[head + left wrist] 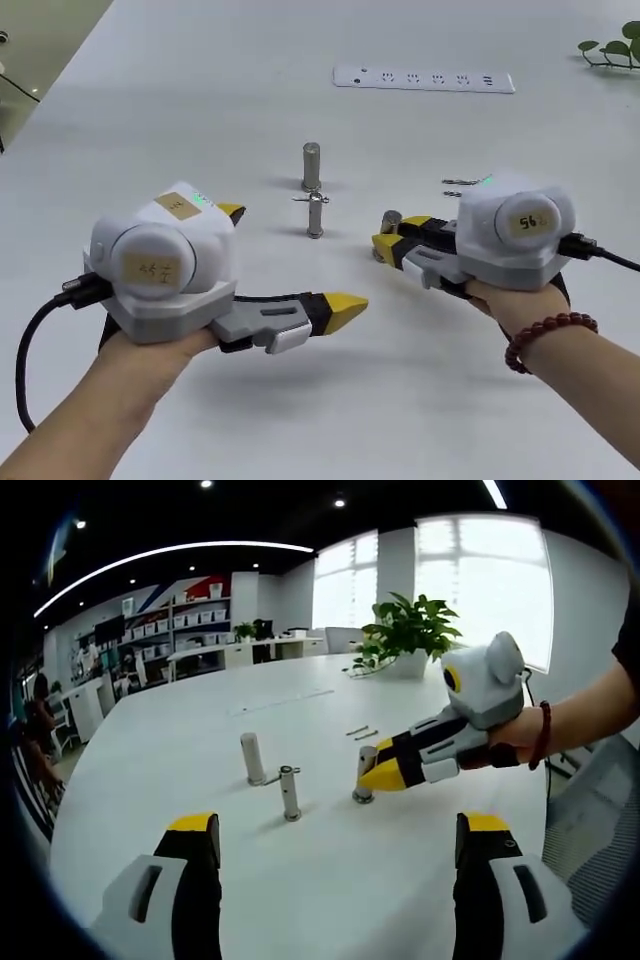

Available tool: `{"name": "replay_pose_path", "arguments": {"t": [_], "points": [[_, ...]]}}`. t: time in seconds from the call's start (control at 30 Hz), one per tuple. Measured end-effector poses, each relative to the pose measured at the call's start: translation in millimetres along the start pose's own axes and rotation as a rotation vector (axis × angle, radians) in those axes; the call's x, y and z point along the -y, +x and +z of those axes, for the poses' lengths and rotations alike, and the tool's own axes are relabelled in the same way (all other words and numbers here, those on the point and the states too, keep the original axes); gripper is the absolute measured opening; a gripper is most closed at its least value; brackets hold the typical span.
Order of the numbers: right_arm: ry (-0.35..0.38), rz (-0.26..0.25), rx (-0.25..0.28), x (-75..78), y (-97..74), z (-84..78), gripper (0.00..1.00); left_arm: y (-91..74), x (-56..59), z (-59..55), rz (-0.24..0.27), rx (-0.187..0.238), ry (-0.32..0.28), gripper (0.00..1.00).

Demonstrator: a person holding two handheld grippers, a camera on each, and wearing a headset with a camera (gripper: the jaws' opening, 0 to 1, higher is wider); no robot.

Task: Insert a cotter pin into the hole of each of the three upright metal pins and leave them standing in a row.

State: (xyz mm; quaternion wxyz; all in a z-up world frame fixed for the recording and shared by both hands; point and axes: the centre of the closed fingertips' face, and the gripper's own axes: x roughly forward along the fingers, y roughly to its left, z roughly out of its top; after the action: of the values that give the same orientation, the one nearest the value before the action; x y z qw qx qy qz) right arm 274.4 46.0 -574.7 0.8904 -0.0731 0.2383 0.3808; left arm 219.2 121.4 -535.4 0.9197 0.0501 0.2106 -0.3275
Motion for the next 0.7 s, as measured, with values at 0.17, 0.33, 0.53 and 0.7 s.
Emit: {"name": "replay_pose_path", "arguments": {"t": [0.17, 0.33, 0.53, 0.7], "points": [[0.016, 0.016, 0.01, -1.6, -7.2, 4.4, 0.19, -1.6, -1.9, 1.5, 0.01, 0.008, 0.003, 0.98], [0.033, 0.057, 0.006, -4.2, -16.0, 8.2, 0.22, -3.0, -3.9, 1.5, 0.02, 0.011, 0.001, 0.98], [-0.005, 0.078, 0.003, 1.0, -27.6, 12.8, 0.26, -3.3, -6.9, -0.6, 0.033, 0.003, 0.008, 0.98], [-0.016, 0.111, -0.019, 2.4, -35.5, 19.1, 0.29, -3.1, -7.6, -0.2, 0.037, 0.006, 0.007, 0.97]]}}
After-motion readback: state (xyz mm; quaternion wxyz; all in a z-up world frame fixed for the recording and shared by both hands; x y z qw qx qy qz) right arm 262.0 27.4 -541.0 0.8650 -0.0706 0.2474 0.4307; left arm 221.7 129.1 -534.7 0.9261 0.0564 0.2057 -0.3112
